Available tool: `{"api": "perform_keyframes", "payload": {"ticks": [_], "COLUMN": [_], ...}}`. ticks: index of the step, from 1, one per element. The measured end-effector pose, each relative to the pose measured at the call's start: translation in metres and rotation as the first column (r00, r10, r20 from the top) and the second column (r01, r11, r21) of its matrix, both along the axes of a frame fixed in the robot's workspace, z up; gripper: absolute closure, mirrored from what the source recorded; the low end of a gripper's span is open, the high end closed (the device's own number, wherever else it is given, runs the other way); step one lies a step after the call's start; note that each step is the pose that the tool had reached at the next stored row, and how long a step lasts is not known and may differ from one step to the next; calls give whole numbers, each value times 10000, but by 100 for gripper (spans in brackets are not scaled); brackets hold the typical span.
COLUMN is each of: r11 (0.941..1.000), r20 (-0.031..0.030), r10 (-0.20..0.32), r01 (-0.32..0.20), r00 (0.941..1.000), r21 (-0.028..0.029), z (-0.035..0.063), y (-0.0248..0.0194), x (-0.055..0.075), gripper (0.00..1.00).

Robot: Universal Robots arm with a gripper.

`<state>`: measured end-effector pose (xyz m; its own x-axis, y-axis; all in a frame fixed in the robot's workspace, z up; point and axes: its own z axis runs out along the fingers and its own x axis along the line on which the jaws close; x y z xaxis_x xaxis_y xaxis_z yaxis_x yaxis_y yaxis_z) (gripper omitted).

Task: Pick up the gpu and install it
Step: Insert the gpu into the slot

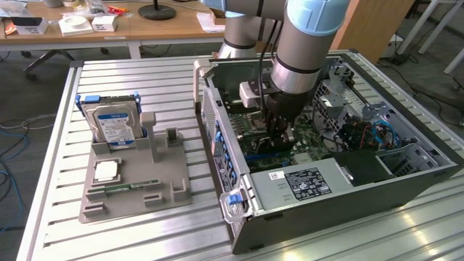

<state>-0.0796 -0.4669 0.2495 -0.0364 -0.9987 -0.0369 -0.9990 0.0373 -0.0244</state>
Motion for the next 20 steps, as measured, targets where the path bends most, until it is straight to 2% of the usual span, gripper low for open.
{"api": "perform_keyframes", "payload": {"ticks": [5, 11, 14, 20], "r11": [10000, 10000, 10000, 10000], "r20": [-6, -3, 3, -2], "r10": [0, 0, 0, -1], "r01": [0, 0, 0, 1], "r00": [10000, 10000, 10000, 10000], "r21": [-15, -5, 11, -2], "z": [-31, -37, -22, 29], "y": [-1, 0, 2, 0], "x": [-1, -1, 0, -1], "gripper": [74, 74, 74, 74]}}
